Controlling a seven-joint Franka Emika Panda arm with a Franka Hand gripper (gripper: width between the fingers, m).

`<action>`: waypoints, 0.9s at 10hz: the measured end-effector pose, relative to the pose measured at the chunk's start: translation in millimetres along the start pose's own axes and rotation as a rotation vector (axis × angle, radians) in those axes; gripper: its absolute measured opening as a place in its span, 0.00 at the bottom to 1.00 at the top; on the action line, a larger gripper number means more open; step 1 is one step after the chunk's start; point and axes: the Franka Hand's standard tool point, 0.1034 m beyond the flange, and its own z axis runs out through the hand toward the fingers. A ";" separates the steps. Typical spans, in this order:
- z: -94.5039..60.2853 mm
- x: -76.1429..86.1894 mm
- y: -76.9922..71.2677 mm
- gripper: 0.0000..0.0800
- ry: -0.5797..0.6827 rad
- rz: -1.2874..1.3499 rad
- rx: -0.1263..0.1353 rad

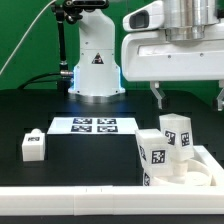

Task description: Assemble stool

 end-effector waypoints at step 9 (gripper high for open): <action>4.5 2.9 4.3 0.81 0.048 -0.777 -0.047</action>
Offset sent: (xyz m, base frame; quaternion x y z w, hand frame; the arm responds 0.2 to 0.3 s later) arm 0.0000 0.0000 0.0000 0.0000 0.0000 -0.1938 0.9810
